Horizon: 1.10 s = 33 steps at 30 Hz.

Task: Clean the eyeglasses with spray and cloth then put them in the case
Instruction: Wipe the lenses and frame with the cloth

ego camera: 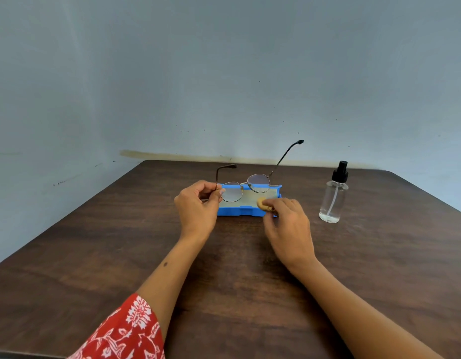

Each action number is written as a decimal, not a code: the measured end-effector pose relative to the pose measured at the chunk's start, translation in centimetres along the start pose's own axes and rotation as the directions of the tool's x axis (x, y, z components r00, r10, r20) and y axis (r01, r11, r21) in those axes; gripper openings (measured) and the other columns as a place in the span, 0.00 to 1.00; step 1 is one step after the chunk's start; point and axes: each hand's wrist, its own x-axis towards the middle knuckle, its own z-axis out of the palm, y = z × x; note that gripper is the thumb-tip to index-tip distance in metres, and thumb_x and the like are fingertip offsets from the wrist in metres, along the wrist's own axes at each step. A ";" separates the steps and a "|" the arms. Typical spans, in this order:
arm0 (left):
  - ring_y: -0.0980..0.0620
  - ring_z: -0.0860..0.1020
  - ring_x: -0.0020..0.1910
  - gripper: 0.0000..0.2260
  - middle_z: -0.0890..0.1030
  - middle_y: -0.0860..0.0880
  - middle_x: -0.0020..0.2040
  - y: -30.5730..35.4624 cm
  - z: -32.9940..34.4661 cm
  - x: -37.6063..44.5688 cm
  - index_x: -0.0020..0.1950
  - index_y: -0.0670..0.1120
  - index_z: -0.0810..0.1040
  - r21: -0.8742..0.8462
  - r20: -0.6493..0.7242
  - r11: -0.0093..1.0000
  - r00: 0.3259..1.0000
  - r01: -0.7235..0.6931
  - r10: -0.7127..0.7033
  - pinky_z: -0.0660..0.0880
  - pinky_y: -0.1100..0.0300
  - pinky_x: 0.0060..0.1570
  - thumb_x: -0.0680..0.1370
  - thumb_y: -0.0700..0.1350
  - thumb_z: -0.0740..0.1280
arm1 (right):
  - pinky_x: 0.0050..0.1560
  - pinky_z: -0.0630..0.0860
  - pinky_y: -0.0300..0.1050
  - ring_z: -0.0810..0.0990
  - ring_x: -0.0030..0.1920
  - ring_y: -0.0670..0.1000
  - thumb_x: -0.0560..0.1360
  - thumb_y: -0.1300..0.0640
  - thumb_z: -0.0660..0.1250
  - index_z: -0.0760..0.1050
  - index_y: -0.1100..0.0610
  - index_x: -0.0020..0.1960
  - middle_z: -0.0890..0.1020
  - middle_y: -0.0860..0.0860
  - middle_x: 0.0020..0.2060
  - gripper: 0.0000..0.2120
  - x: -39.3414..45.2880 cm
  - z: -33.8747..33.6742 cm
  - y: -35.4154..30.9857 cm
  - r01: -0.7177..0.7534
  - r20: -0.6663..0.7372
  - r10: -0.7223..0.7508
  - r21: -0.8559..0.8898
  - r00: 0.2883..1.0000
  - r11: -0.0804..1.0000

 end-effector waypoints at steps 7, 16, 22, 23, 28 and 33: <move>0.57 0.82 0.37 0.05 0.82 0.53 0.37 0.2 0.1 -0.1 0.45 0.45 0.82 -0.070 0.091 0.995 0.993 0.076 -0.069 0.79 0.68 0.39 0.72 0.38 0.72 | 0.41 0.71 0.43 0.73 0.34 0.49 0.76 0.65 0.59 0.78 0.53 0.47 0.80 0.52 0.38 0.11 0.9 -0.8 1.8 -0.480 -0.101 0.520 0.270 0.848 0.835; 0.54 0.83 0.37 0.06 0.83 0.47 0.38 0.3 0.1 0.4 0.43 0.46 0.81 -0.191 0.263 0.960 0.953 0.206 -0.152 0.80 0.64 0.40 0.70 0.36 0.72 | 0.42 0.73 0.32 0.78 0.40 0.46 0.78 0.55 0.63 0.81 0.55 0.52 0.78 0.47 0.39 0.09 1.1 -1.3 1.0 -0.419 -0.044 0.474 0.402 0.880 0.814; 0.52 0.82 0.38 0.06 0.83 0.43 0.41 1.0 0.1 1.3 0.44 0.41 0.82 -0.405 0.444 0.759 0.835 0.511 -0.325 0.80 0.64 0.39 0.70 0.33 0.69 | 0.43 0.78 0.61 0.80 0.38 0.59 0.76 0.54 0.66 0.78 0.44 0.36 0.82 0.57 0.34 0.12 2.5 -2.0 1.3 -0.376 -0.094 0.478 0.495 0.873 0.783; 0.52 0.83 0.38 0.05 0.83 0.44 0.41 1.2 0.2 1.5 0.44 0.39 0.81 -0.440 0.479 0.705 0.809 0.557 -0.340 0.81 0.63 0.40 0.71 0.32 0.68 | 0.42 0.78 0.61 0.79 0.36 0.59 0.76 0.54 0.66 0.78 0.43 0.34 0.81 0.59 0.33 0.13 2.8 -2.1 1.4 -0.387 -0.088 0.491 0.503 0.867 0.773; 0.50 0.82 0.42 0.05 0.83 0.42 0.44 2.2 1.0 3.0 0.48 0.35 0.80 -0.433 0.586 0.673 0.755 0.599 -0.295 0.81 0.62 0.42 0.73 0.32 0.66 | 0.34 0.80 0.45 0.75 0.30 0.54 0.74 0.54 0.68 0.79 0.50 0.28 0.79 0.63 0.29 0.15 4.4 -2.4 2.2 -0.455 -0.072 0.605 0.590 0.793 0.667; 0.48 0.82 0.41 0.05 0.84 0.42 0.40 1.3 2.5 3.1 0.46 0.37 0.81 -0.371 0.601 0.742 0.754 0.558 -0.267 0.81 0.59 0.43 0.73 0.36 0.67 | 0.27 0.75 0.37 0.78 0.26 0.44 0.74 0.59 0.68 0.79 0.56 0.30 0.80 0.46 0.23 0.14 6.3 -1.8 2.4 -0.463 -0.020 0.717 0.751 0.697 0.471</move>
